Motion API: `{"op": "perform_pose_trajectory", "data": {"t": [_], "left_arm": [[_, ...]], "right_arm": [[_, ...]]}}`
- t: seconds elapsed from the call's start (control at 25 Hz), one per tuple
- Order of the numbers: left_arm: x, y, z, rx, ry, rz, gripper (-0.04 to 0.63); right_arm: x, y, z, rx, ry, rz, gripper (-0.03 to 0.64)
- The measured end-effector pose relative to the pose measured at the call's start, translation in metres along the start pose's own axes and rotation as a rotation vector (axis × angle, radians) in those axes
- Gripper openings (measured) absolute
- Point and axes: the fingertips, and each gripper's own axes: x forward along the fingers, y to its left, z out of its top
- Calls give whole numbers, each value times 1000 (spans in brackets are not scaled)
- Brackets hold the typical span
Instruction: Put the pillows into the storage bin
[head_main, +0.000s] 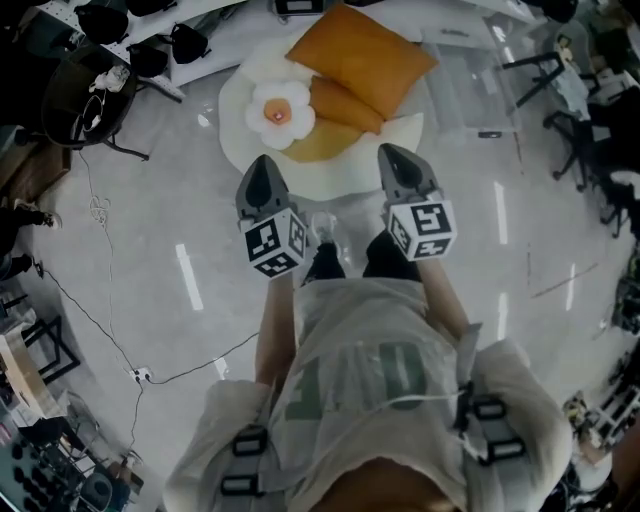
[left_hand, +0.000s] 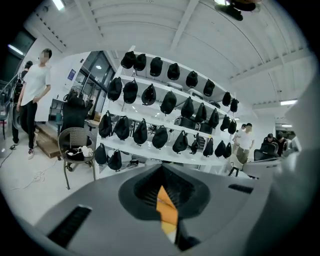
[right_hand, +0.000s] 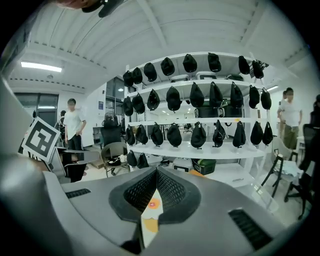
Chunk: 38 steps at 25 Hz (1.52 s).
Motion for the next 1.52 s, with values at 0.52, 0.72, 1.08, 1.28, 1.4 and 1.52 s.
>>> {"op": "perform_pose_trajectory", "data": {"t": [0.52,0.72,1.08,1.28,1.4,1.52], "left_arm": [[30,5,10,-42,-11,71,8],[46,2,18,-33,-13,91,8],[77,-7,18,-82,1,87,9],[93,-13,-1,-192,32,57,175],[121,14,-22,-261,81,79,230],[155,54,-63,-347,133,114,236]], "right_arm": [[61,-4,8,14,23,56,8],[82,-10,19,16,-1,93,9],[111,-31,19,70,19,148,9],[131,-44,8,157,61,230,211],[171,-42,-4,199,112,249,273],[219,-37,-31,238,150,259,275]]}}
